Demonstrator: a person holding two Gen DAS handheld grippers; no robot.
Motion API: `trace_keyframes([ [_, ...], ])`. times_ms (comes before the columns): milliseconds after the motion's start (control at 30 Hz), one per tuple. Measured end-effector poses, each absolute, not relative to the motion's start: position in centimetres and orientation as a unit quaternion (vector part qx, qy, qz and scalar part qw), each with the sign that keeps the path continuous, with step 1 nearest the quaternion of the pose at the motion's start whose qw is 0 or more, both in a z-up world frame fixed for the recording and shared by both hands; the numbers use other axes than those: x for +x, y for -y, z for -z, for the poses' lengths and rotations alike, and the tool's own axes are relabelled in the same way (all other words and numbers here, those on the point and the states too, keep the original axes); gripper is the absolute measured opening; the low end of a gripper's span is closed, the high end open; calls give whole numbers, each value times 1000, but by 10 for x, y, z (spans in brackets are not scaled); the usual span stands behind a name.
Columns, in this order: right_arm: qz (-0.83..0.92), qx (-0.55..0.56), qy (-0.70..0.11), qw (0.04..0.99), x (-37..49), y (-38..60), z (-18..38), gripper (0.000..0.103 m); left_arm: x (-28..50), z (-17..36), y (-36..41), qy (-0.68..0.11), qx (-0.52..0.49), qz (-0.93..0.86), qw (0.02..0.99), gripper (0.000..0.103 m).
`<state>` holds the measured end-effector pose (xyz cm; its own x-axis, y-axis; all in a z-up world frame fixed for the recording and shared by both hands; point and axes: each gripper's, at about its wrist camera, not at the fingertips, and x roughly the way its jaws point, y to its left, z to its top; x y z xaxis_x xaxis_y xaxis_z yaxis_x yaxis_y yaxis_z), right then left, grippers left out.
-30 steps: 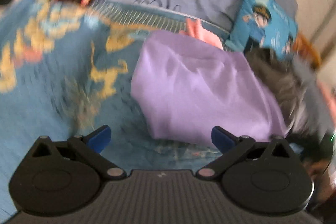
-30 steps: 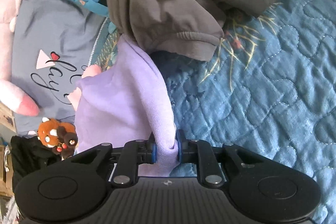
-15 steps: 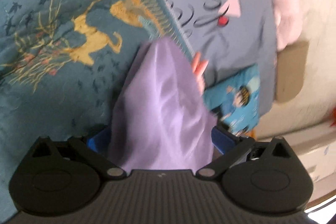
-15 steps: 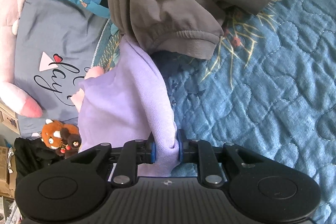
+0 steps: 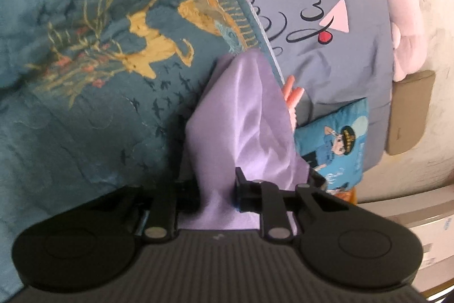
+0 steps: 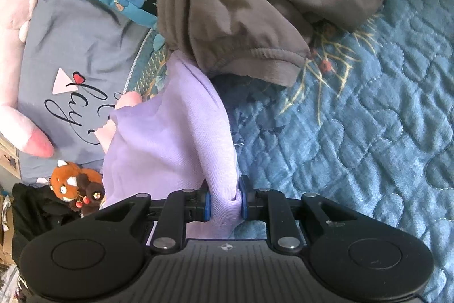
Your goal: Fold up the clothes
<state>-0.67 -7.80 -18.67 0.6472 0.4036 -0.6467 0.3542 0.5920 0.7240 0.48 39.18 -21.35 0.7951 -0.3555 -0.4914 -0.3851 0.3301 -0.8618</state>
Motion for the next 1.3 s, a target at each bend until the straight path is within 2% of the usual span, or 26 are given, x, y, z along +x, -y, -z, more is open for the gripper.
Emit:
trace_keyframes([
  [300,-35,388,-445,806,-18,83,160,18,-47,171,-365,-337,-499,-61,796,17],
  [633,-42,387,-482,785,-73,115,172,18,-142,153,-334,-398,-464,-96,785,19],
  [733,-46,383,-482,786,-81,117,177,22,-156,146,-330,-408,-436,-109,795,20],
  [833,-39,367,-485,792,-83,119,172,36,-163,122,-324,-409,-369,-128,825,20],
  [900,-27,358,-482,799,-83,125,166,48,-167,99,-320,-404,-313,-140,848,31],
  [967,-11,354,-467,810,-86,138,158,55,-168,77,-320,-394,-271,-144,866,68],
  [1033,4,352,-450,821,-85,153,148,55,-164,59,-321,-381,-252,-135,879,82],
  [1100,-1,358,-430,829,-80,163,136,57,-154,42,-321,-368,-237,-117,891,84],
  [1167,-42,383,-410,827,-69,165,126,59,-130,32,-313,-364,-236,-74,898,95],
  [1233,-90,399,-404,818,-51,153,121,61,-105,29,-298,-369,-234,-33,899,100],
  [1300,-94,349,-405,840,-31,130,115,61,-73,33,-274,-392,-208,-16,896,102],
])
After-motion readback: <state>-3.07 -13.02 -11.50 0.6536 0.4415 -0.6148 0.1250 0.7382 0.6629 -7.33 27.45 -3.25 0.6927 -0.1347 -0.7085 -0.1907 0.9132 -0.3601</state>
